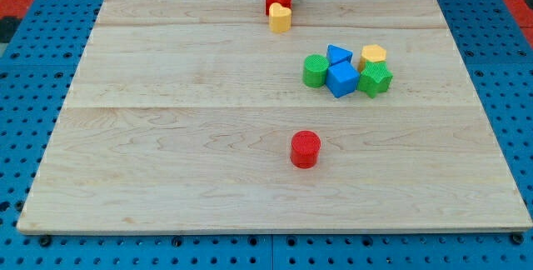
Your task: Push the red star green circle into the group of blocks
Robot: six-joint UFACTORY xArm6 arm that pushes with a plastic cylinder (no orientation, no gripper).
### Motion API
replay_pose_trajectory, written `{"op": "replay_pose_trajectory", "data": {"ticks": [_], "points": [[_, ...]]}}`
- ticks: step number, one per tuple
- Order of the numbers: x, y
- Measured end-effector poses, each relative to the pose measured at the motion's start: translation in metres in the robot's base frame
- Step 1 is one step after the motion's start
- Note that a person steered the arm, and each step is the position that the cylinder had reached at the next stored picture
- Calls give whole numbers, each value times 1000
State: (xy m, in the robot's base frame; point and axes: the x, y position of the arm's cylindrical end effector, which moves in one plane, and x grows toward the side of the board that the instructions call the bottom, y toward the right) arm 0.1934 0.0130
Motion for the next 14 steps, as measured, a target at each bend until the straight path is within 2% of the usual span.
{"op": "replay_pose_trajectory", "data": {"ticks": [1, 2, 3, 5, 7, 8, 9, 10, 11, 12, 14], "points": [[1, -53], [21, -75], [28, -54], [56, 36], [130, 71], [140, 76], [95, 29], [162, -35], [252, -66], [258, -41], [258, 62]]}}
